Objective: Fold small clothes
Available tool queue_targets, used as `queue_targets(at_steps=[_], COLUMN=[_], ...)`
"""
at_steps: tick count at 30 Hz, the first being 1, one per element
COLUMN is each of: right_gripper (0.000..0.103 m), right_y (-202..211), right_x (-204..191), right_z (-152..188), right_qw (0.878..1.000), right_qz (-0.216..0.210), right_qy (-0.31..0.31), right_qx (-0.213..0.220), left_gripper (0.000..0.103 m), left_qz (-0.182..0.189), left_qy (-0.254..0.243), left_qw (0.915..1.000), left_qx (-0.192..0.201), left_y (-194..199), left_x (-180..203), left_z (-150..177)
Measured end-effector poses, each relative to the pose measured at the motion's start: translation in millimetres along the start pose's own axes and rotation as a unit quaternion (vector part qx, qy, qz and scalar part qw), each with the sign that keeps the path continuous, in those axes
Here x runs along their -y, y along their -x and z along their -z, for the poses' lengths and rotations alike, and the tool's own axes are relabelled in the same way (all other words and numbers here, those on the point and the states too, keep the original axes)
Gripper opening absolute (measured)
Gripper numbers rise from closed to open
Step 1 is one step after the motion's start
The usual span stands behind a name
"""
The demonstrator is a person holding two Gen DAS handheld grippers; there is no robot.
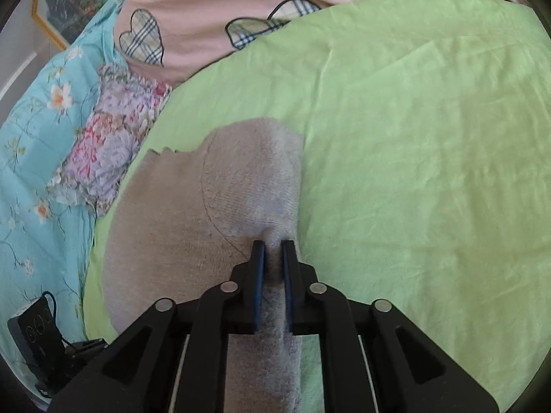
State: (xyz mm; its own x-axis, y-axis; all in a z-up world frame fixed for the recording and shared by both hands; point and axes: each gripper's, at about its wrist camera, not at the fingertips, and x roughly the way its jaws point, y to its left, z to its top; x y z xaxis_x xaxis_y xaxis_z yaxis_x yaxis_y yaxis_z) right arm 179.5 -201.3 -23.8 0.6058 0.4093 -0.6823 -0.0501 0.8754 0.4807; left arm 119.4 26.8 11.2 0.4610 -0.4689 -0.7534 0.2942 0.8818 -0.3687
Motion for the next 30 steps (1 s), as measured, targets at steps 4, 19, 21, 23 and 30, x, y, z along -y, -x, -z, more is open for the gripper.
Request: queue_targets(at_steps=[4, 19, 21, 23, 30], right_gripper=[0.015, 0.011, 0.014, 0.015, 0.015], right_y=[41, -6, 7, 23, 61], right_x=[-31, -39, -44, -47, -47], right_z=[-1, 9, 16, 26, 81], right_qw=[0.998, 0.998, 0.998, 0.998, 0.996], right_qz=[-0.02, 0.017, 0.007, 0.002, -0.003], right_qy=[0.036, 0.067, 0.062, 0.065, 0.095], right_qx=[0.043, -0.007, 0.0, 0.007, -0.001], left_gripper=[0.041, 0.007, 0.006, 0.009, 0.012], left_qz=[0.012, 0.021, 0.005, 0.002, 0.022], left_qy=[0.0, 0.082, 0.067, 0.051, 0.013], left_qw=[0.9992, 0.9963, 0.9973, 0.9977, 0.9994], left_qx=[0.039, 0.013, 0.03, 0.043, 0.025], left_y=[17, -36, -20, -3, 20], left_x=[1, -56, -45, -33, -4], left_z=[-26, -77, -69, -55, 12])
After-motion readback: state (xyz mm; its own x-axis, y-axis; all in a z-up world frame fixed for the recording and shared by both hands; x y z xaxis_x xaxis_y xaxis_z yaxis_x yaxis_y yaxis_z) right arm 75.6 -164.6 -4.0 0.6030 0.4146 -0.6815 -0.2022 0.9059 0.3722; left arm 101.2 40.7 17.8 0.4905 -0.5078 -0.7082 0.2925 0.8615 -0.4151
